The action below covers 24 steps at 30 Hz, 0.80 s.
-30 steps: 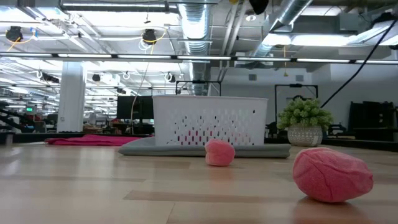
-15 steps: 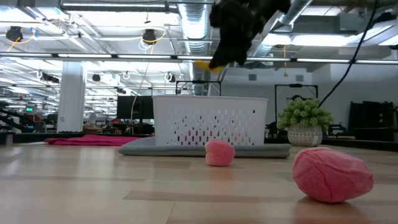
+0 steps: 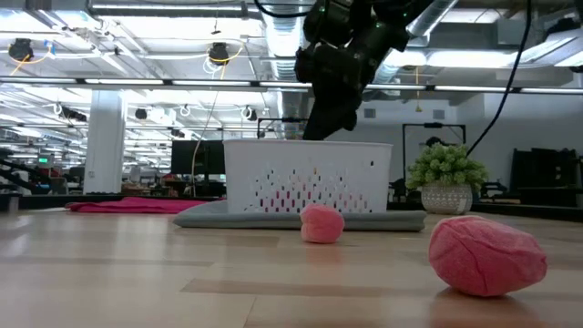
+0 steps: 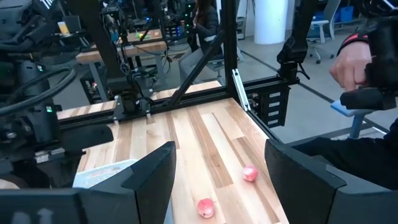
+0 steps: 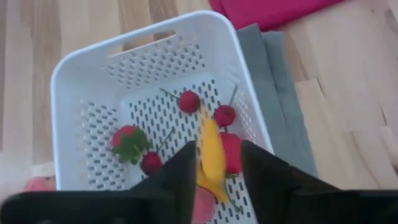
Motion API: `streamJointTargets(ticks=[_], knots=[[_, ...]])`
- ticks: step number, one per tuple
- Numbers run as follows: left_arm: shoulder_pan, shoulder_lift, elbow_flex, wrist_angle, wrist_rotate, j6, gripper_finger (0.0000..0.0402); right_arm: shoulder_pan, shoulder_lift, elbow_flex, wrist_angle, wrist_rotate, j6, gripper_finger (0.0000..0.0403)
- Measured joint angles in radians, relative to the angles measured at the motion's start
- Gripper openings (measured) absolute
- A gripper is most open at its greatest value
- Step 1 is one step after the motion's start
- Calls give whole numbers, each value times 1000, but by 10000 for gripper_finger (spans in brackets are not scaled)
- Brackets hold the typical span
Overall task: Pick and placing Produce into tupperware
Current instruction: Put the corn into the white basket, then put the bottom peach into the white basket
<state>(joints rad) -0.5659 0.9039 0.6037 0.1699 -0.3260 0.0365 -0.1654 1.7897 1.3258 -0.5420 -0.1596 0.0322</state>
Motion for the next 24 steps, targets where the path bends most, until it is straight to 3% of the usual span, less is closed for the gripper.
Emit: streamJointTargets(ticks=[5,8,24], knots=[[0,0,0,0,0,0,238,0,-26,-1,6,0,12,219],[0,0,0,0,0,0,238,12,-75,-1,7,6,-3,246],[0,0,0,6,-28,6,238,155,-511,-1,71,6,-34,255]])
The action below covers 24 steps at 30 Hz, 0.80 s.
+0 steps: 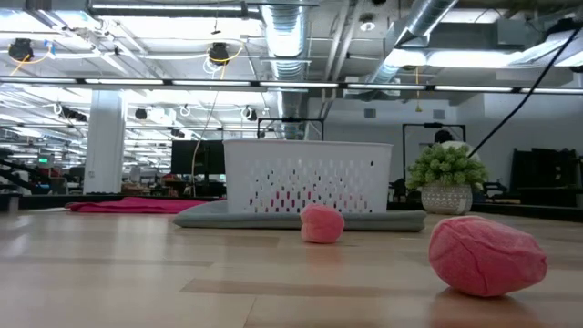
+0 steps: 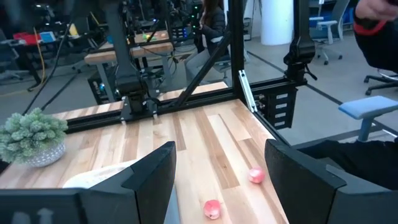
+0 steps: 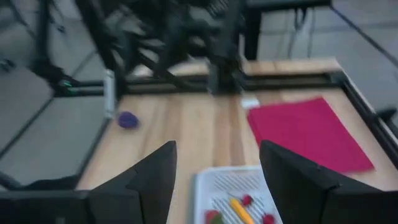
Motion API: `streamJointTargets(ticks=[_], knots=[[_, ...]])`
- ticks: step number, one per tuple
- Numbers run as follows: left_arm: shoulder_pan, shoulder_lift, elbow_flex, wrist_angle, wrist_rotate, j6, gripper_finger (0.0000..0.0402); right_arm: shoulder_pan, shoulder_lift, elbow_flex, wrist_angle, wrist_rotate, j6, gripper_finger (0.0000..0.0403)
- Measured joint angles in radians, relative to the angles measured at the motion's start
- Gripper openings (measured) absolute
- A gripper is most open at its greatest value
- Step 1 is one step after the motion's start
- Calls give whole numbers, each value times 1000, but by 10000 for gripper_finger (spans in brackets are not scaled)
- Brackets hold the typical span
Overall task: Pick and placing Produce into tupperware
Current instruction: Put the bottom peach into the white basket
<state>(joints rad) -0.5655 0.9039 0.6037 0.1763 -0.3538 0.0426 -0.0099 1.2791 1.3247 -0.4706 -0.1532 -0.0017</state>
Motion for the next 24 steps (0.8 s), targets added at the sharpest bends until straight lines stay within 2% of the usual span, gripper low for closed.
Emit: streamJointTargets(ticks=[6,9,14,18,21,24], knots=[[0,0,0,121,2,56,238,72,-98,0,-28,0,1,255],[0,0,-8,212,55,131,238,111,-134,-5,-56,0,10,255],[25,-8,-96,419,131,266,238,193,-204,-49,-49,12,20,255],[69,-10,-181,498,82,227,238,268,-254,-107,-42,80,43,255],[109,-9,-234,512,27,160,238,326,-287,-179,9,83,46,255],[146,-7,-257,543,69,121,238,387,-321,-278,153,99,23,255]])
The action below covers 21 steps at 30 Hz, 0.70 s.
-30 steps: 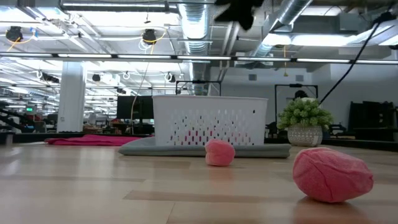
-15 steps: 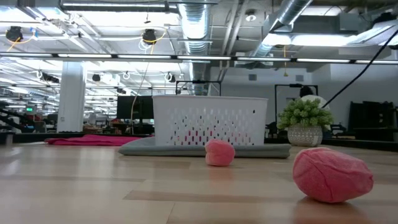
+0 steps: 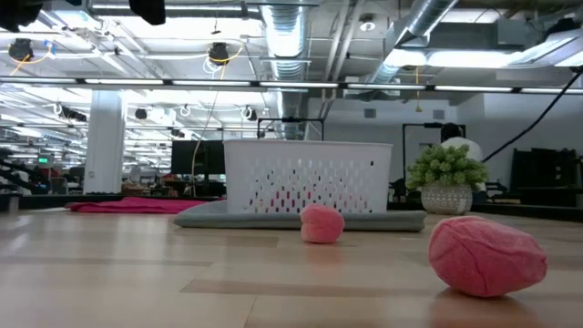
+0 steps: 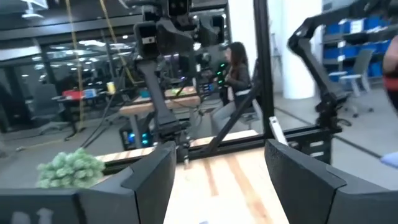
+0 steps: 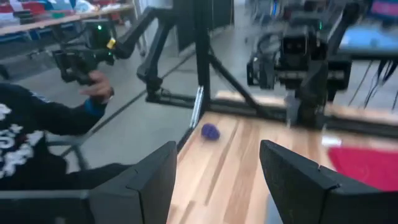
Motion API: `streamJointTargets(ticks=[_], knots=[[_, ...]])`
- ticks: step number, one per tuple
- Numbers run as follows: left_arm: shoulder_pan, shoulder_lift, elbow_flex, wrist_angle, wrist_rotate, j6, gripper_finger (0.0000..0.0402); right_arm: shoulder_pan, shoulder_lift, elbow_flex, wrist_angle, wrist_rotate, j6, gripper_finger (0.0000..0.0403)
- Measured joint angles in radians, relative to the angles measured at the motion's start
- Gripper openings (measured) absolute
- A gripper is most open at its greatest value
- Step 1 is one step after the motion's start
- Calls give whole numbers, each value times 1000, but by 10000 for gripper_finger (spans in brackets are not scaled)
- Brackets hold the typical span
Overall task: Pick and placing Produce into tupperware
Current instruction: Put the bottom peach into the white basket
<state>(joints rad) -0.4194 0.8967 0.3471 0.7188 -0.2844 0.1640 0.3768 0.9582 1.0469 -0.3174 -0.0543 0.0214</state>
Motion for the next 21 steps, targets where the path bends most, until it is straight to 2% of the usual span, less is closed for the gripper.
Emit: streamJointTargets(ticks=[4,10,15,21], knots=[[26,0,-6,8,26,-15,238,61,-25,-157,205,103,-69,255],[26,7,-23,6,27,-20,238,63,8,-371,512,141,-28,255],[26,7,-23,7,26,-4,238,45,62,-429,583,162,14,255],[26,7,-23,7,26,-4,238,41,155,-434,616,162,49,255]])
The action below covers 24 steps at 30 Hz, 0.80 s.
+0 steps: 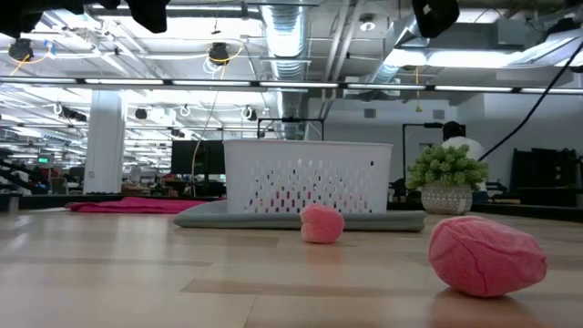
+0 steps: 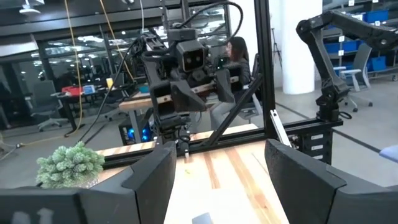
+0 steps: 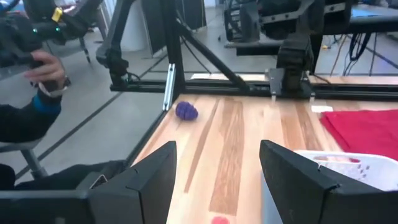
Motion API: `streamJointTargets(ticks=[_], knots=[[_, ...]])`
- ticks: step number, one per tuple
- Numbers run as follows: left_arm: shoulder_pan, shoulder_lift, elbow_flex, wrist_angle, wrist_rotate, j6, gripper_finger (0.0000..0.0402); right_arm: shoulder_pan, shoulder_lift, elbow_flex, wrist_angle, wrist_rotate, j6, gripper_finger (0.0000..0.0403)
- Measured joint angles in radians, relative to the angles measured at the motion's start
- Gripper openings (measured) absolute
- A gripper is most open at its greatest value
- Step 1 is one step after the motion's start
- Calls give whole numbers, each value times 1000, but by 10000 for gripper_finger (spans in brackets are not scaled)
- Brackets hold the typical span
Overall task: Pick and placing Produce into tupperware
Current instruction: Put the bottom peach into the white basket
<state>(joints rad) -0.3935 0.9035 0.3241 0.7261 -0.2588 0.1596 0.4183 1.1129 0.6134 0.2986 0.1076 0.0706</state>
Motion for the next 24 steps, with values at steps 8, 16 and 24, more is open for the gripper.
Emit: streamJointTargets(ticks=[8,16,24], knots=[[0,0,0,0,-1,-1,238,-5,72,-1,137,-1,-50,255],[0,0,0,0,-3,-14,238,-42,71,-1,163,2,-7,255],[0,0,0,0,-3,-21,238,-67,71,0,144,-3,32,255]])
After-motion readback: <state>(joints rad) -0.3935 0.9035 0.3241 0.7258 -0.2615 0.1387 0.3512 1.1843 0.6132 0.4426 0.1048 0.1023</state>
